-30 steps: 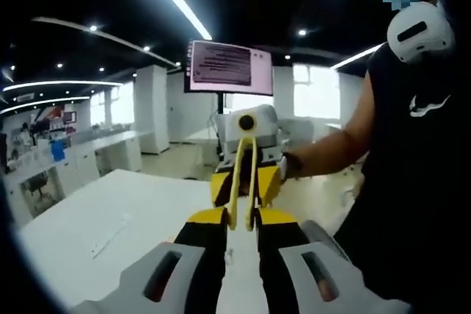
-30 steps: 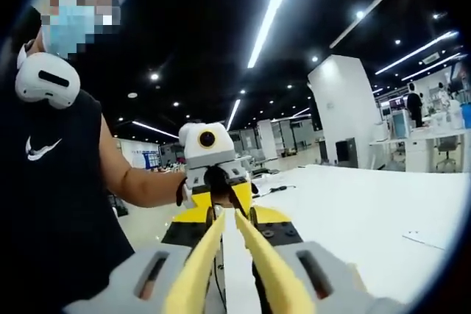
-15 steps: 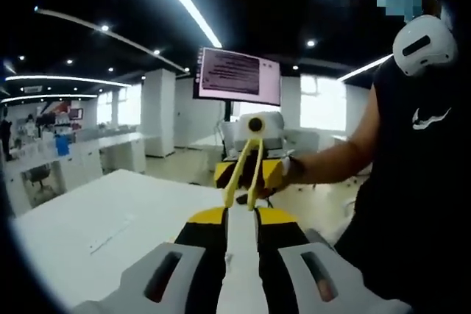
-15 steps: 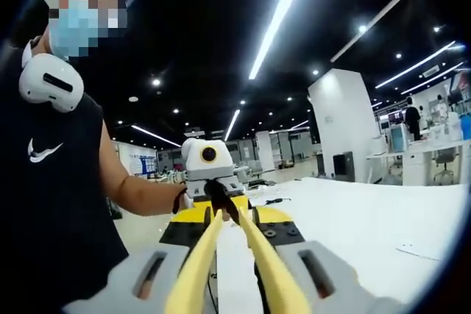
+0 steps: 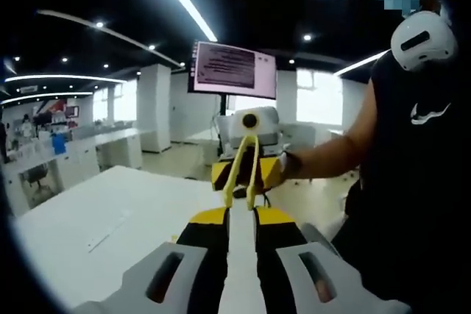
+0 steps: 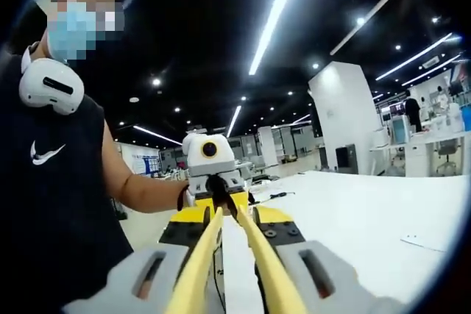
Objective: Place the target food into the container with the food tongs after gripping and lifting it, then release it inside without dropping or visibly crushing the food.
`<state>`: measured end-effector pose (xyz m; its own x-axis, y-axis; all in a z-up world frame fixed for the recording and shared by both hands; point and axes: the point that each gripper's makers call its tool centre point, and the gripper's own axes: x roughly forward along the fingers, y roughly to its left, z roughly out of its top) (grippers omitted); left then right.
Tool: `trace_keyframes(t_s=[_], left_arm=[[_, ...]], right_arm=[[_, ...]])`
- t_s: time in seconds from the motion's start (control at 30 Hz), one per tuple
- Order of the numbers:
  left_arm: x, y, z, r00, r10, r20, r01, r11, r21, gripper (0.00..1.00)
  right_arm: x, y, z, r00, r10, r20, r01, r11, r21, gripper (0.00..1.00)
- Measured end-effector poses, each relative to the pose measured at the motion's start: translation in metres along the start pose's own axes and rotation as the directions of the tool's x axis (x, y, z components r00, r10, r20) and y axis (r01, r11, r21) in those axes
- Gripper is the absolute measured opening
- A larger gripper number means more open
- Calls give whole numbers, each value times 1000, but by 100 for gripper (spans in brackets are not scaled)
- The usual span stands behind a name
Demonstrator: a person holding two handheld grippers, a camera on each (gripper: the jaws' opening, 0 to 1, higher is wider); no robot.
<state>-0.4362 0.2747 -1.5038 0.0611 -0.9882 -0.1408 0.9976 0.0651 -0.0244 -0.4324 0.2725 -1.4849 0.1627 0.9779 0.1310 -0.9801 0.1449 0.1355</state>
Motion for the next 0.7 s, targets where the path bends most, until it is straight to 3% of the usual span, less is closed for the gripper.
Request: trace_keyframes(t_s=[0.13,0.3,0.43,0.57,0.7], left_arm=[[1,3,6,999,20,27,-20,999,25,10],[3,6,1,999,46,10,-46,998,40,34],[-6,19,-6,993,118,2,-119,992,36,52],[-20,32,-24,979,203,-25,-203,979,27,67],[-36,39,-47,963,265,-49,-266,964,-10,70]], right_arm=[[-1,-3,6,1000,-13,22,12,1000,16,19],[-3,-13,7,998,-52,-23,51,998,-34,21],[-9,-19,6,994,-85,-72,81,995,-66,23],[-18,-25,4,988,-121,-95,112,989,-92,24],[-26,-31,1,982,-154,-110,142,983,-117,25]])
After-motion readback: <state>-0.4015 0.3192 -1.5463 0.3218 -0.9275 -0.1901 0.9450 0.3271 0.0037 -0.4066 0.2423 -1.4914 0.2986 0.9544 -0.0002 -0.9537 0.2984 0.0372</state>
